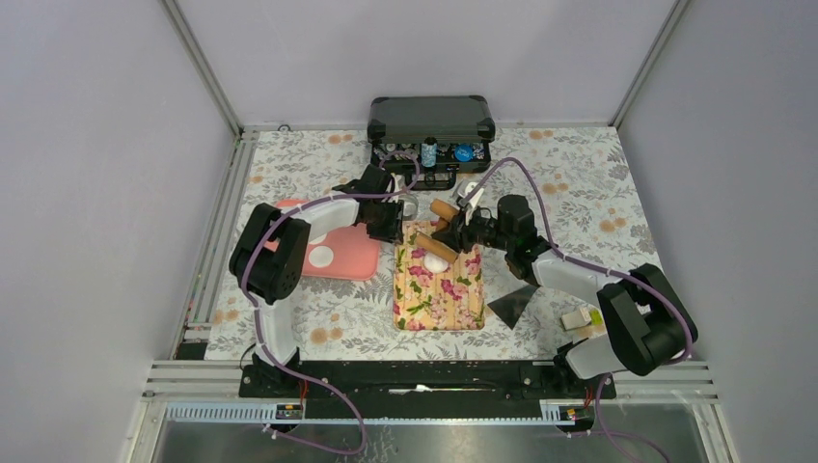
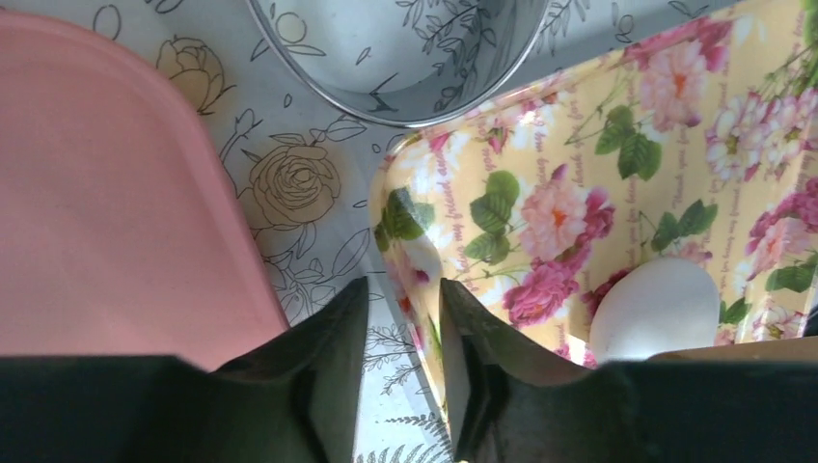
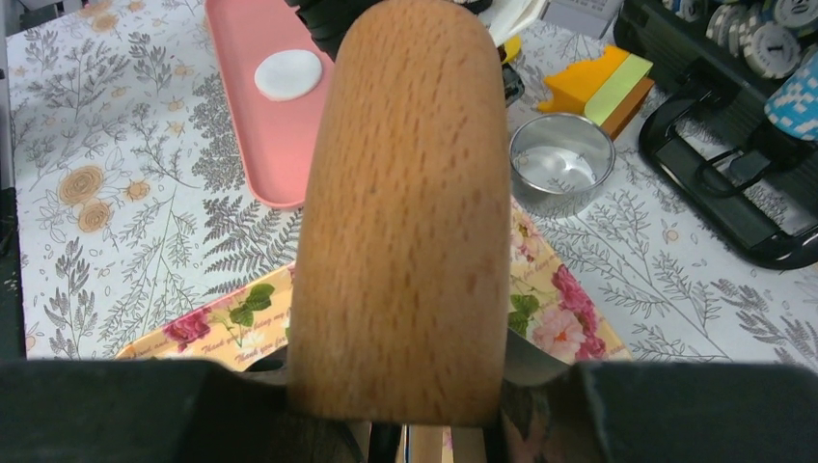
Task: Roll out the dumpling wrappers from the dough
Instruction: Move the work surface to the center of the board, then flatten out the dough on the work surface.
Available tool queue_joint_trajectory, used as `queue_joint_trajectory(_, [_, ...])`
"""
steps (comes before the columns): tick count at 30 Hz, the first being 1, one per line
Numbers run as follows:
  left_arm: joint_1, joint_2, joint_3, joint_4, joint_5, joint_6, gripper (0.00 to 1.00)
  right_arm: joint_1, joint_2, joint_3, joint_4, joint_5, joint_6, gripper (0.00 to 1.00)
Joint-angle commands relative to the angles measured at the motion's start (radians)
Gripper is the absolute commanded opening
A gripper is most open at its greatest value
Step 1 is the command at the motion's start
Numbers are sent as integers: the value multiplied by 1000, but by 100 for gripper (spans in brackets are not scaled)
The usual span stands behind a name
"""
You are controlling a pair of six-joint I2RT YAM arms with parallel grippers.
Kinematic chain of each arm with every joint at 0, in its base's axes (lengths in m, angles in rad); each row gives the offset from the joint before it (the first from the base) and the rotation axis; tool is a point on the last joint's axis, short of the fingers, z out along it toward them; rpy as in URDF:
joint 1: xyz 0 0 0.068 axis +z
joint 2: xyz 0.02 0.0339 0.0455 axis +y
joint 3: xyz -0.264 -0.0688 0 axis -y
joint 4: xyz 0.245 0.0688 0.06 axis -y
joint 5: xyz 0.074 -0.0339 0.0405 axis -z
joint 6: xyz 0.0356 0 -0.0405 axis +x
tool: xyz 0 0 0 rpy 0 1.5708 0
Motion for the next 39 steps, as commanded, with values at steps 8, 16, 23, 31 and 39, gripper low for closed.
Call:
queue_joint_trajectory(8, [-5, 45, 35, 6, -118, -138, 0, 7, 22, 10, 65, -11, -47, 0])
queue_joint_trajectory(16, [-5, 46, 45, 20, -270, -248, 0, -6, -16, 55, 10, 12, 4, 0])
queue_joint_trajectory(23, [-4, 106, 101, -52, -321, -325, 0, -24, -28, 69, -4, -2, 17, 0])
queue_joint_trajectory(31, [-5, 118, 79, -28, -279, -316, 0, -24, 81, 106, 41, 18, 2, 0])
queue_joint_trajectory(39, [-4, 124, 70, -16, -248, -316, 0, -24, 136, 70, 23, 27, -22, 0])
